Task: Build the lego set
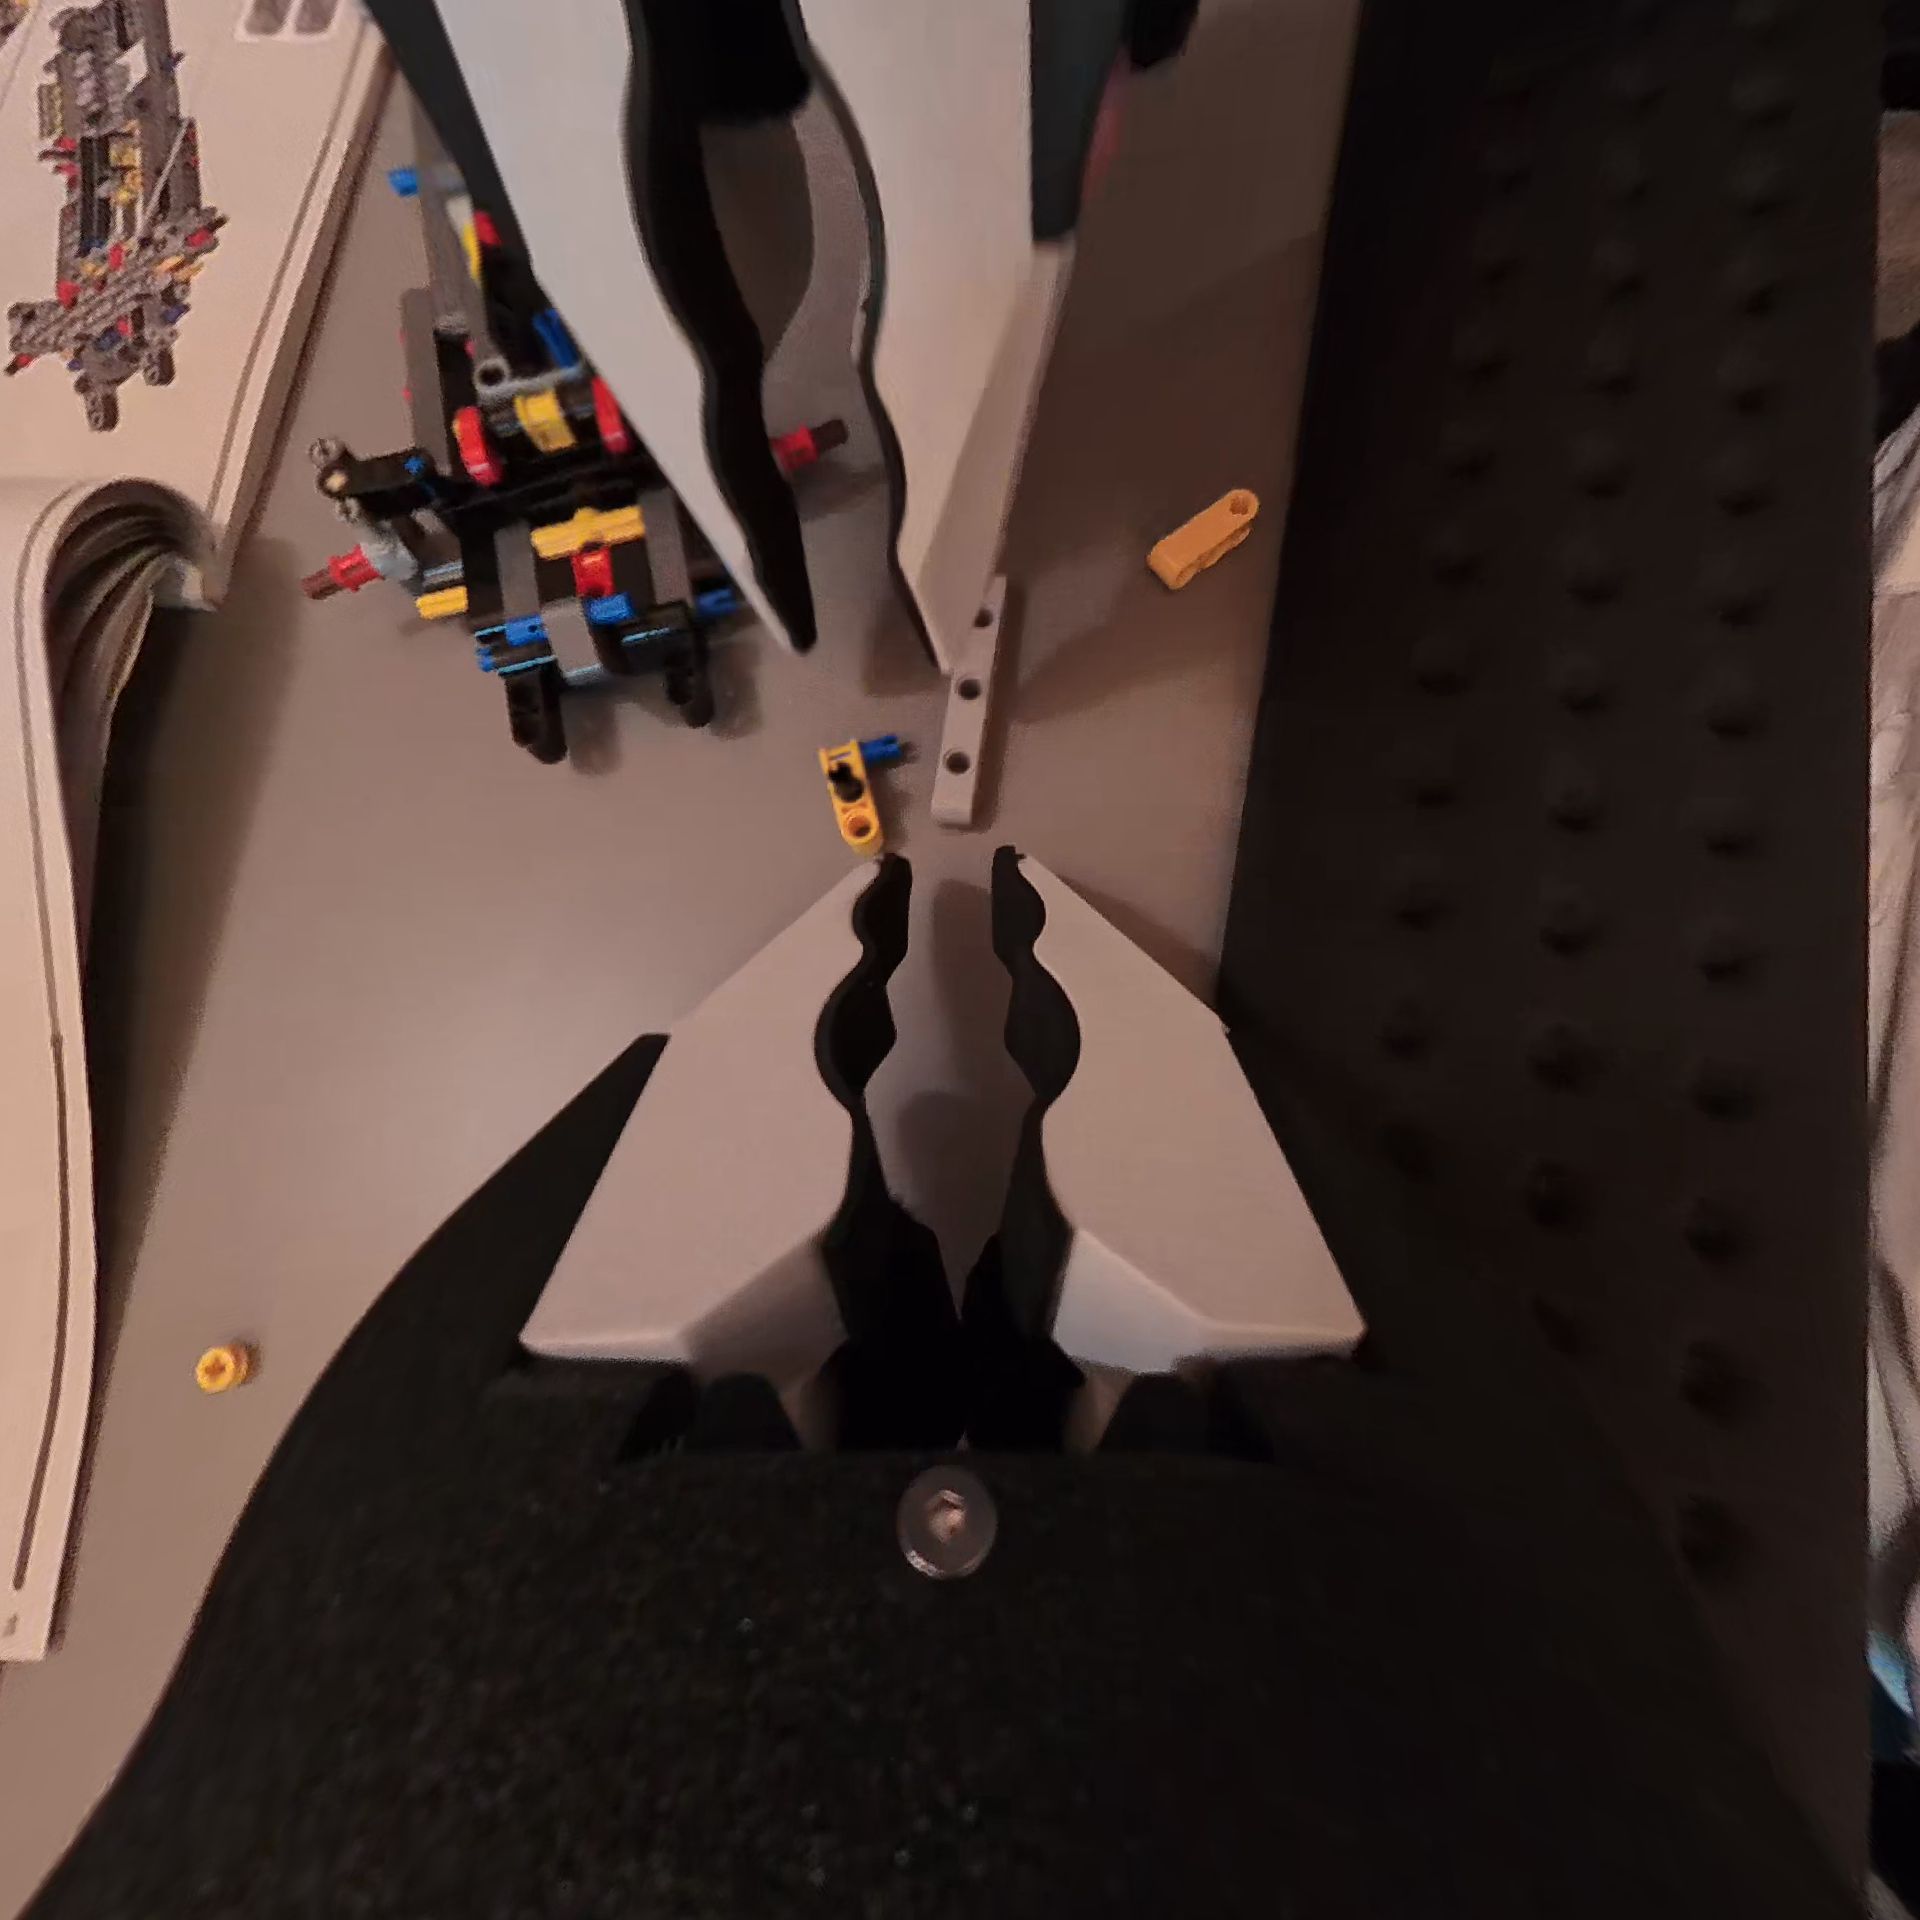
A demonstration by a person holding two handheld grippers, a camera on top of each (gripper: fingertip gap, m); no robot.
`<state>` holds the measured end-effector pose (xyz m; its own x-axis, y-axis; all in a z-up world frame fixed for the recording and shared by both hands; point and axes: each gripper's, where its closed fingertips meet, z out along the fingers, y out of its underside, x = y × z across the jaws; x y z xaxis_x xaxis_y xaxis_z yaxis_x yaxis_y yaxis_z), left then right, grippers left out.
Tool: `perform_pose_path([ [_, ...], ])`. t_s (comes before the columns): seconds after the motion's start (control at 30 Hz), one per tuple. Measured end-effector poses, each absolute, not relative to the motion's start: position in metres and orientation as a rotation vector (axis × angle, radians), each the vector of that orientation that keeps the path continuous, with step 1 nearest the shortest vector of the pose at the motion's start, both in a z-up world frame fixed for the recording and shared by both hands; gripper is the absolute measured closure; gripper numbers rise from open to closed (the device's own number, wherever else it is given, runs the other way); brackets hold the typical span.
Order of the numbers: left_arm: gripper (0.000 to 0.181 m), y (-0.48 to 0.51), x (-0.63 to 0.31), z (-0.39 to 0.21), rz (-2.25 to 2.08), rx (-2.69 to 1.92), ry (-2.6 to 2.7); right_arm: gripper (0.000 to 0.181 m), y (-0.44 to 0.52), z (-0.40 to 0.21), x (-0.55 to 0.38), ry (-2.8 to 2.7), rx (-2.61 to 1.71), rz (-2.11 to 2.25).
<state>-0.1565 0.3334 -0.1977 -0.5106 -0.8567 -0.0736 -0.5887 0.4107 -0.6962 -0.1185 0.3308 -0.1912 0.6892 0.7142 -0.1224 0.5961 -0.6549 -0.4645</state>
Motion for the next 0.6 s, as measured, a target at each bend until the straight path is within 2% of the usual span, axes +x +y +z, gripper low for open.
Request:
perform_pose_path([
  [0.23,0.167,0.326,-0.151,-0.198,-0.814,-1.187,2.267,0.161,0.305,-0.182,-0.124,-0.815,-2.306,0.653],
  [0.33,0.168,0.334,-0.151,-0.19,-0.831,-1.232,2.227,0.163,0.309,-0.191,-0.128,-0.923,-2.25,0.417],
  [0.47,0.167,0.345,-0.145,-0.191,-0.883,-1.359,2.217,0.181,0.317,-0.195,-0.122,-1.067,-2.16,0.106],
  [0.6,0.166,0.345,-0.146,-0.203,-0.856,-1.336,2.317,0.181,0.315,-0.198,-0.124,-1.183,-2.101,0.046],
])
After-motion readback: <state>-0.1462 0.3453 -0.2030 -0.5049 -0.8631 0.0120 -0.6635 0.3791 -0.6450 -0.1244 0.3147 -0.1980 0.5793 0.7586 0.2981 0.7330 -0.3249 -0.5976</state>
